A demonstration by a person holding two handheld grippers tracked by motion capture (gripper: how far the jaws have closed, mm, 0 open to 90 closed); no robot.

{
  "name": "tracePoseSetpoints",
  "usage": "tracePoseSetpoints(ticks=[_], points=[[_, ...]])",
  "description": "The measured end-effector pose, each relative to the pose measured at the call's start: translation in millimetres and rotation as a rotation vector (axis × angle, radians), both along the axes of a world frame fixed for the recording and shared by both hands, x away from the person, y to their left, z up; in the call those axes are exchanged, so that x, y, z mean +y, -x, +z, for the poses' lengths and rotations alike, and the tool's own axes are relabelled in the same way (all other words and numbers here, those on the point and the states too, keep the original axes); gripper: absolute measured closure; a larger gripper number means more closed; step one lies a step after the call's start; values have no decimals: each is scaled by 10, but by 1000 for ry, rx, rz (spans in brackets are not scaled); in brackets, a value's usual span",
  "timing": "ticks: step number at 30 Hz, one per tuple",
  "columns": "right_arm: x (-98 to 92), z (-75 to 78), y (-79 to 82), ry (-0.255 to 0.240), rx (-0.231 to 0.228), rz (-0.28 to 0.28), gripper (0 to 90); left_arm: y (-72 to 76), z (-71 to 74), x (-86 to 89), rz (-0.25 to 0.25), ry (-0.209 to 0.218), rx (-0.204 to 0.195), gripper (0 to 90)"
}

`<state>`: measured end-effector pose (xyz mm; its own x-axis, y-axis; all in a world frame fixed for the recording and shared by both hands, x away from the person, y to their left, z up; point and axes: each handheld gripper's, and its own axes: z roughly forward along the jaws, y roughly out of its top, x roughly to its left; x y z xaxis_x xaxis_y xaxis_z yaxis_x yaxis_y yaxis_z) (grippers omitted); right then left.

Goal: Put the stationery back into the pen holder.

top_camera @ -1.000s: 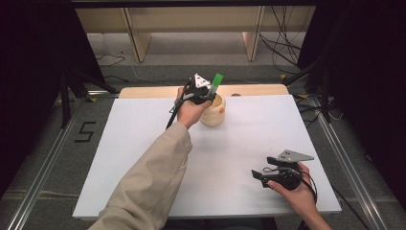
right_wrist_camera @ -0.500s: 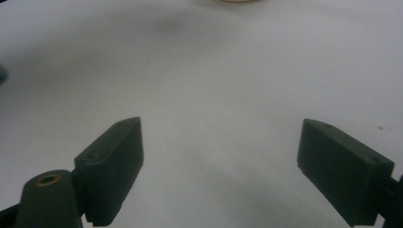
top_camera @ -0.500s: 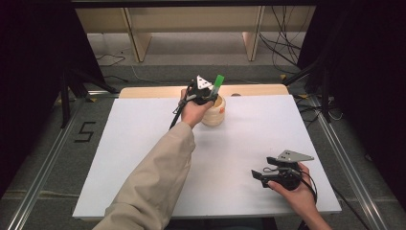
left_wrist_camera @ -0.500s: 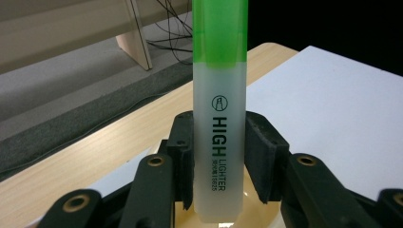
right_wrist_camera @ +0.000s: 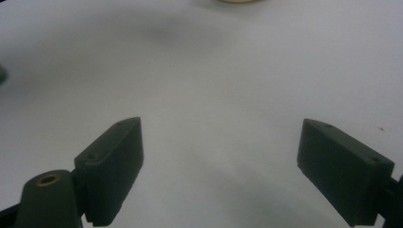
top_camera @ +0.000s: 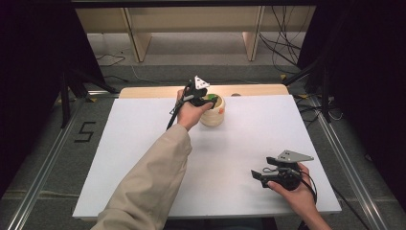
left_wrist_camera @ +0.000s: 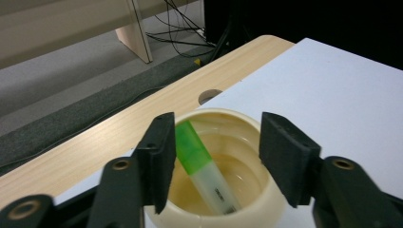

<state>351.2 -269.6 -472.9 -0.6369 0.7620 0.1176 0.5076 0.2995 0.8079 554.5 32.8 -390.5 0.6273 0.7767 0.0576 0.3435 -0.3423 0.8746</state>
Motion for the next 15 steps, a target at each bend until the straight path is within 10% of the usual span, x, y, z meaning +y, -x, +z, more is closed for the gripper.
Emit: tracePoseSetpoints(ticks=[15], points=[[11, 0, -1, 0, -1, 0, 164, 534, 152, 322, -10, -40, 23, 247]])
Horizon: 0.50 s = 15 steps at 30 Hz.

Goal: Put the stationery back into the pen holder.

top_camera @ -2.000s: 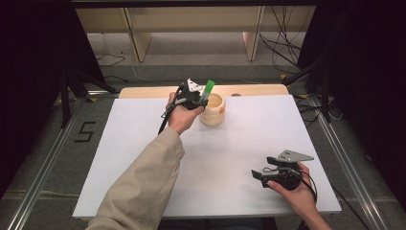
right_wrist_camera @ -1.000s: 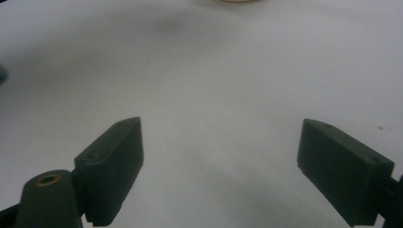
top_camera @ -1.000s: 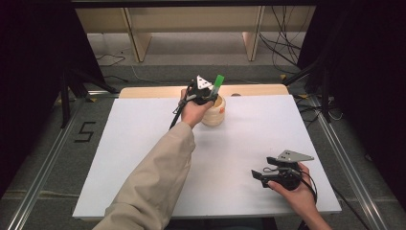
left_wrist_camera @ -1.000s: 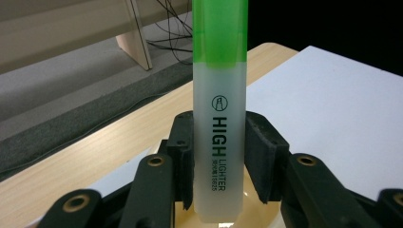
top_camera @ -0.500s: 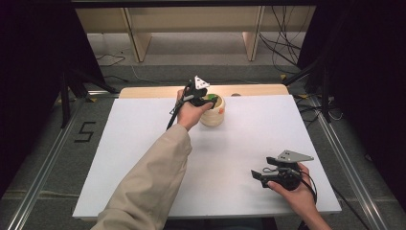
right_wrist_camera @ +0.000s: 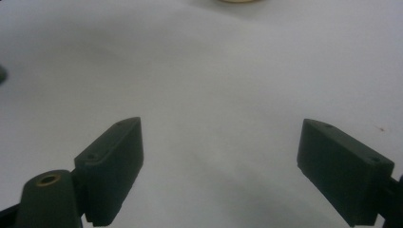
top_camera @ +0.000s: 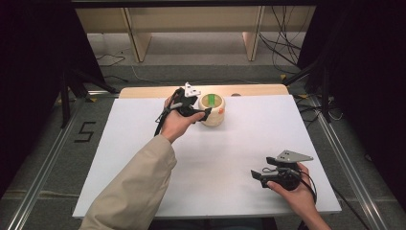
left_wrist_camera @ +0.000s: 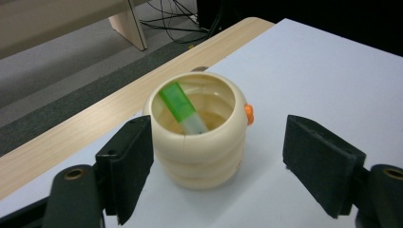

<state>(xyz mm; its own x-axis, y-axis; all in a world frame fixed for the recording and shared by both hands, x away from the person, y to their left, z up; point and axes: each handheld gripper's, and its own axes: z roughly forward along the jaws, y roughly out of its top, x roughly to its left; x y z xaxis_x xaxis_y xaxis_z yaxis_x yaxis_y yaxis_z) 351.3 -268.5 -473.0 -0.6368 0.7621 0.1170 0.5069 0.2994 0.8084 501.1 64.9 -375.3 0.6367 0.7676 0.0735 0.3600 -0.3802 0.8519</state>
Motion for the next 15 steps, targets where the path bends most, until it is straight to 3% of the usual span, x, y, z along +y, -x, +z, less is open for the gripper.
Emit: tracePoseSetpoints(ticks=[9, 15], points=[[0, 3, 2, 1, -2, 0, 164, 187, -20, 122, -17, 6, 14, 225], [-2, 5, 3, 0, 0, -3, 165, 276, -42, 185, -23, -12, 23, 215]])
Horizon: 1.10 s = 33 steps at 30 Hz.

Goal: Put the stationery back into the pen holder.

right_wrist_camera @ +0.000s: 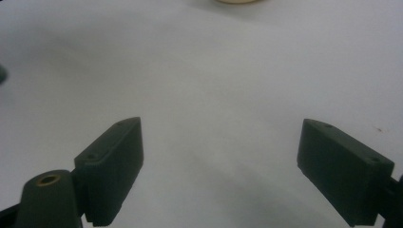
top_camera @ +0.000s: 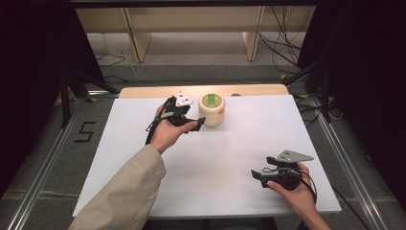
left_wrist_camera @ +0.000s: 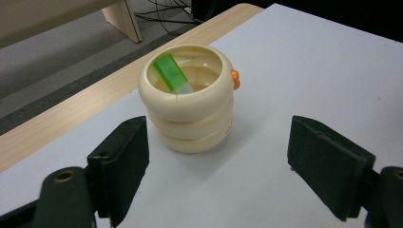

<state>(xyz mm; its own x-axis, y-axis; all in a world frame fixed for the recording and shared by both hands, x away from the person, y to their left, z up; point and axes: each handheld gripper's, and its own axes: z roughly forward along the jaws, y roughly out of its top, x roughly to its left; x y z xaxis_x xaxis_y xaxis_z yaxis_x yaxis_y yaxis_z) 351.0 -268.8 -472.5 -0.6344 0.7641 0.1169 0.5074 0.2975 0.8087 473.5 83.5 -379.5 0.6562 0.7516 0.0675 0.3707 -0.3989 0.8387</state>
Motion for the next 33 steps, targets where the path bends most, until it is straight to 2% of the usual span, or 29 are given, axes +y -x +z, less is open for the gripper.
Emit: tracePoseSetpoints(ticks=[5, 20, 33], points=[[0, 0, 0, 1, 0, 0, 165, 95, -35, 42, -8, 10, 9, 216], [2, 0, -4, 3, -3, 3, 165, 361, -164, 166, -33, -12, 12, 217], [8, -3, -6, 6, 0, 2, 165, 541, -324, 321, -28, -24, 30, 216]])
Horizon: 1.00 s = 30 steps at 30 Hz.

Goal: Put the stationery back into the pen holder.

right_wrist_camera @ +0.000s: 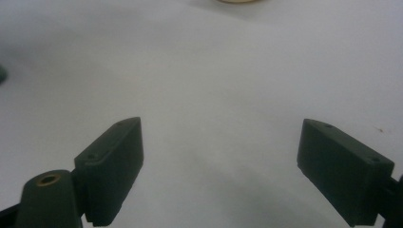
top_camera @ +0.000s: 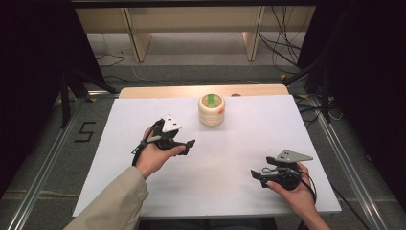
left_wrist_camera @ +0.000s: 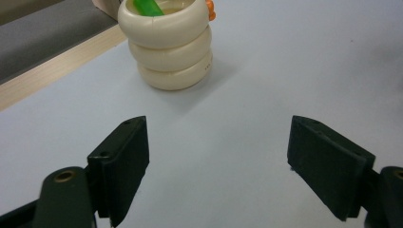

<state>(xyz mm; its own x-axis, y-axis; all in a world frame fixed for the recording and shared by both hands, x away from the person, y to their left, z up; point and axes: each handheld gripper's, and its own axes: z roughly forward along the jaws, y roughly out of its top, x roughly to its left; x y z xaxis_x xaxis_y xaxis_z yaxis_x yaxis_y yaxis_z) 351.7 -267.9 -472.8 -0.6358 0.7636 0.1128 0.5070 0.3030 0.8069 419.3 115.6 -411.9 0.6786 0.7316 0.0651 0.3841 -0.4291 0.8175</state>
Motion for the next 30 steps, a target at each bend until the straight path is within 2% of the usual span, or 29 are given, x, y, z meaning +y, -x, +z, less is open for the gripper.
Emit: tracePoseSetpoints(ticks=[10, 14, 23, 26, 30], points=[[4, -1, -1, 2, 1, -1, 165, 146, -97, 54, -9, -9, 11, 217], [6, -4, -3, 2, 1, 0, 165, 229, -164, 83, -20, -25, 25, 217], [7, -6, -3, 1, 3, -1, 164, 469, -392, 222, -12, -21, 63, 218], [7, -11, -7, 1, 2, 0, 165, 552, -493, 289, -5, -27, 86, 217], [12, -11, -5, 2, 3, 2, 165, 630, -601, 372, 17, -35, 98, 216]])
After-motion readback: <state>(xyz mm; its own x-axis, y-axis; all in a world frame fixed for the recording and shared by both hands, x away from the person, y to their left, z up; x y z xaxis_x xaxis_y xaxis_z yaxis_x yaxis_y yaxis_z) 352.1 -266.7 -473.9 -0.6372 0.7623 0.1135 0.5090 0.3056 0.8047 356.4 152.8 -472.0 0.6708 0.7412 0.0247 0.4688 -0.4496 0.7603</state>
